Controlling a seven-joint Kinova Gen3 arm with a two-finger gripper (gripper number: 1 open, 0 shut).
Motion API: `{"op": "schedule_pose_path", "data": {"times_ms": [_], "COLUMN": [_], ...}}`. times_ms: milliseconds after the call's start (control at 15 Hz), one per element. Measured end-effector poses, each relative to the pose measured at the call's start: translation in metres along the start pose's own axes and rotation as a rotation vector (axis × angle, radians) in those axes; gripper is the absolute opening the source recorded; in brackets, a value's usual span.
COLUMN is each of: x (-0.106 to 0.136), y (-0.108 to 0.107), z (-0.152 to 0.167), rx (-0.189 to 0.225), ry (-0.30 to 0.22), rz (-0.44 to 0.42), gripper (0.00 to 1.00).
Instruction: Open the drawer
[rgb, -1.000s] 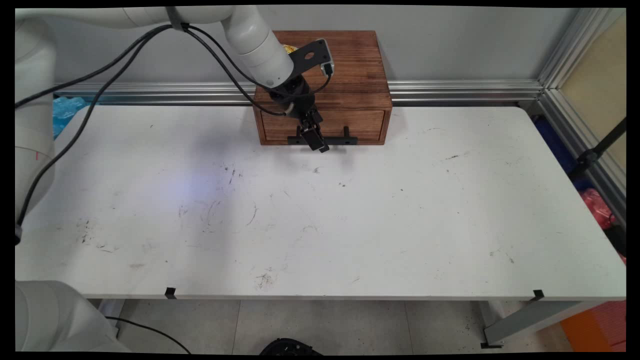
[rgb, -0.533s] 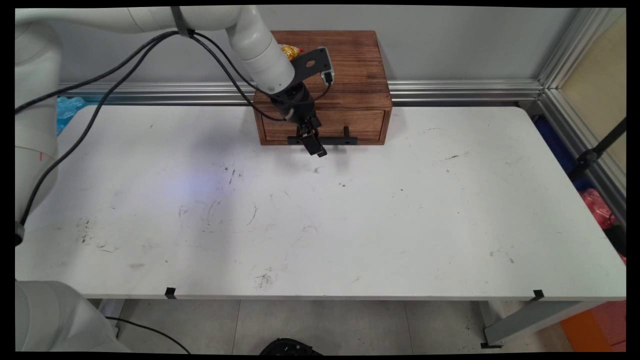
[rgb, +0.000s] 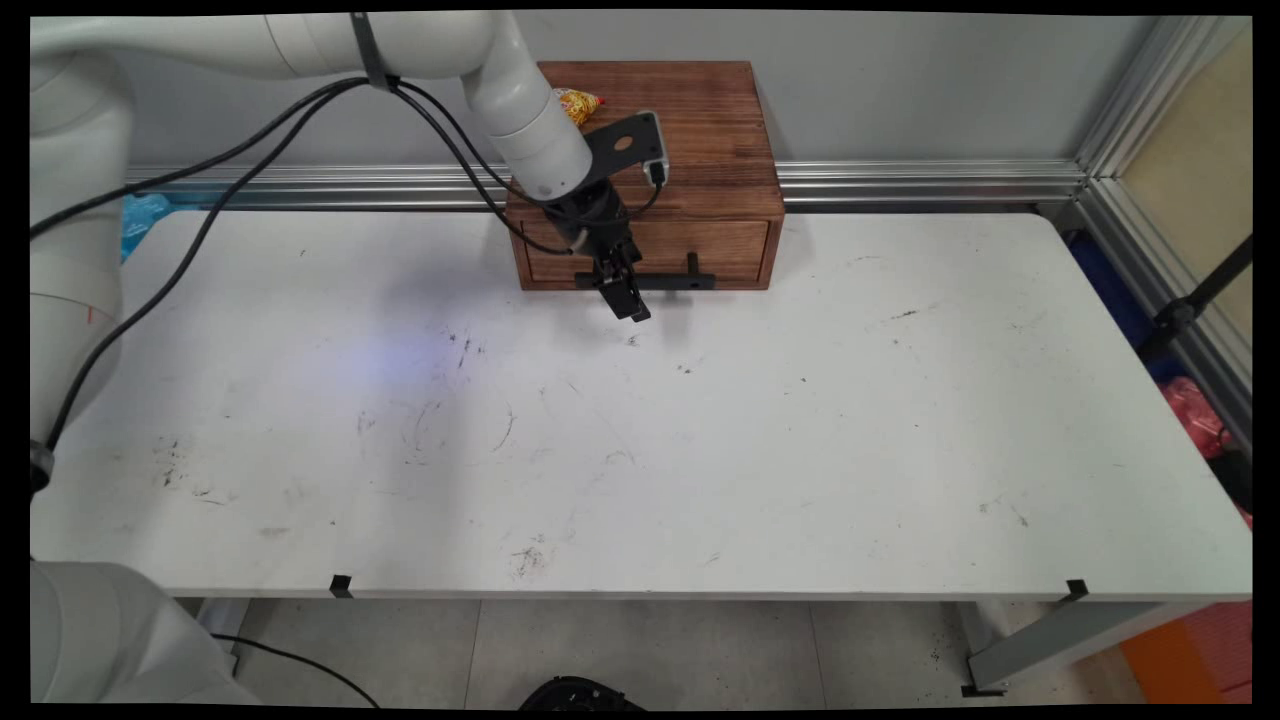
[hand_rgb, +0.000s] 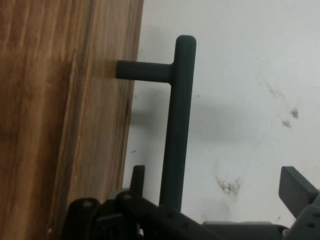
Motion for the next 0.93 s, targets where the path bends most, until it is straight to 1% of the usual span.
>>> {"op": "schedule_pose_path", "data": {"times_ms": [933], "x": [-0.007], "y": [0.011], "z": [0.017], "rx": [-0.017], "ry": [-0.017], "rz": [0.027], "gripper": [1.00]}}
